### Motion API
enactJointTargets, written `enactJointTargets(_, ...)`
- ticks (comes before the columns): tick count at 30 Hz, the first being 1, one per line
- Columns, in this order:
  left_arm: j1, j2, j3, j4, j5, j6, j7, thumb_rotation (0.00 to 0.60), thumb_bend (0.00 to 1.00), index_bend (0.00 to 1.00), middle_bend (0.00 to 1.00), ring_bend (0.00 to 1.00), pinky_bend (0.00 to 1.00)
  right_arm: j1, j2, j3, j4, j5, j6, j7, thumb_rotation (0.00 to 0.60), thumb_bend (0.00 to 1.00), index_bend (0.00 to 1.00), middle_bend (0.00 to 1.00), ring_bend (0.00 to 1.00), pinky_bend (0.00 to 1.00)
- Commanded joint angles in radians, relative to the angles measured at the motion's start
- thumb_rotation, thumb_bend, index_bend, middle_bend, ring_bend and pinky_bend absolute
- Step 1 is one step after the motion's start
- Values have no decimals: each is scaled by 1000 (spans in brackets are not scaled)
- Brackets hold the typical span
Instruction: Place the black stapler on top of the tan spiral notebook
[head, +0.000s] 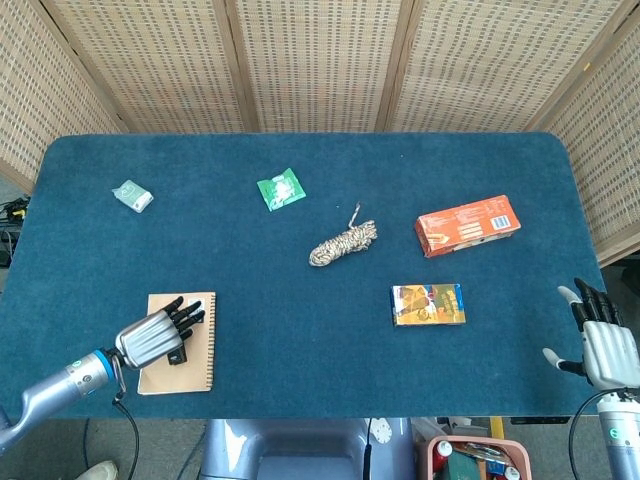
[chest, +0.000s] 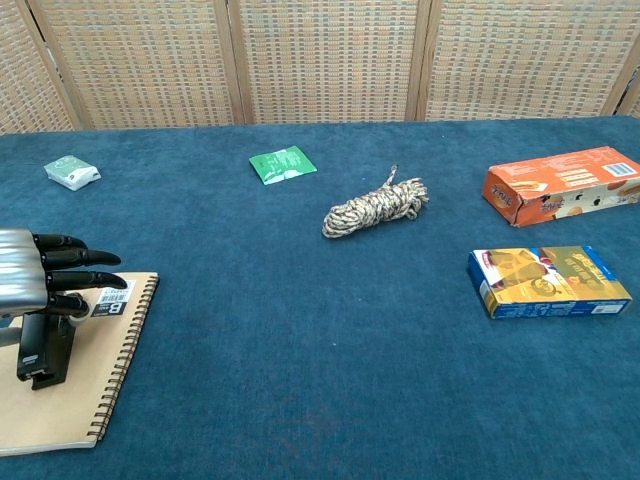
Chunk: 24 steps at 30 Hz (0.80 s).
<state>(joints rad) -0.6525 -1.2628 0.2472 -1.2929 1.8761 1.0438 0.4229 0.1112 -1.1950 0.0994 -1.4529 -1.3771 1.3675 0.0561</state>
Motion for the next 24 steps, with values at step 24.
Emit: enactJointTargets(24,318,124,-149,-404,-318,425,16,600,151,54,0,0,0,-2,13,-20,-47,-63,38,-52,600,95,93,0,0,0)
